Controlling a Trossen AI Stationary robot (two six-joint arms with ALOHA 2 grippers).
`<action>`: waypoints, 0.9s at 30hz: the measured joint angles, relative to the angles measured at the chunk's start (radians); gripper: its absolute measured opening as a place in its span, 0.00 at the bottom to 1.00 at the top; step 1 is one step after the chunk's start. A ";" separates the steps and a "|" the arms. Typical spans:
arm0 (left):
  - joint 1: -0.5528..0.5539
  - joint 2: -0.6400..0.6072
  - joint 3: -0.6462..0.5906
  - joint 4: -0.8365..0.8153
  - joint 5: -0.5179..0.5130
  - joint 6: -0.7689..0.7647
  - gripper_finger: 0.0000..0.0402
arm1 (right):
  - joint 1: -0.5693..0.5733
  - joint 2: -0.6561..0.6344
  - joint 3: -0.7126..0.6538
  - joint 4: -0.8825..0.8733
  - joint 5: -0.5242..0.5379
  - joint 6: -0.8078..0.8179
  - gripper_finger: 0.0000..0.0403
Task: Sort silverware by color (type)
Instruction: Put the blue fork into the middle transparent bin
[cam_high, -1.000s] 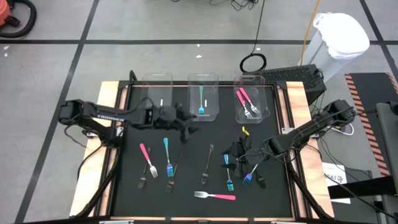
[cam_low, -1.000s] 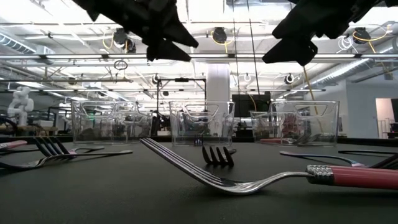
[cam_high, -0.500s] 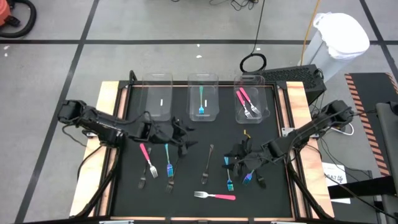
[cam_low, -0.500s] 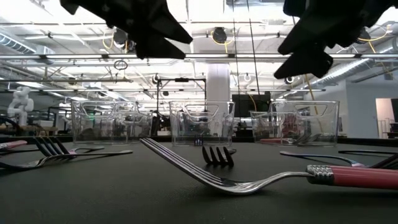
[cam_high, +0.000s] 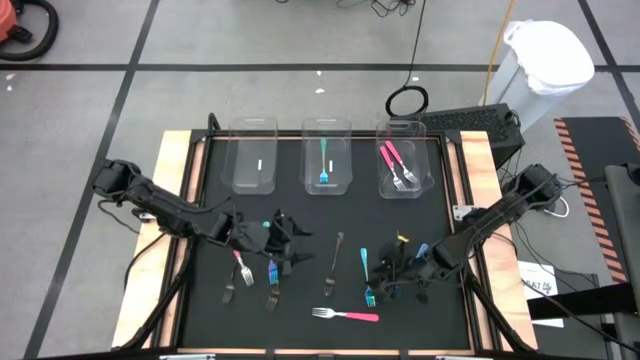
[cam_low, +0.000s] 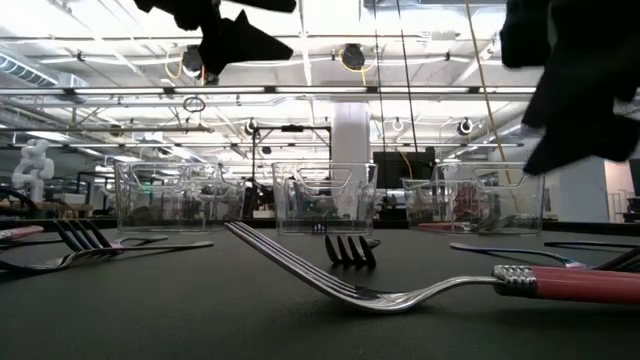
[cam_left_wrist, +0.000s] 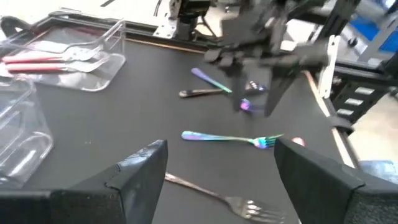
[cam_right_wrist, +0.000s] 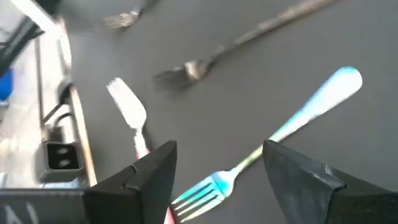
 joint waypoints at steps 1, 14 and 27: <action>-0.005 0.000 0.000 0.007 0.000 -0.010 0.73 | 0.000 0.022 0.000 0.004 0.010 0.020 0.58; -0.085 0.000 0.000 0.031 -0.051 -0.064 0.73 | -0.002 0.283 0.407 -0.586 0.067 0.122 0.58; -0.097 0.000 0.000 0.029 -0.054 -0.064 0.73 | -0.058 0.529 0.670 -0.828 -0.090 0.147 0.58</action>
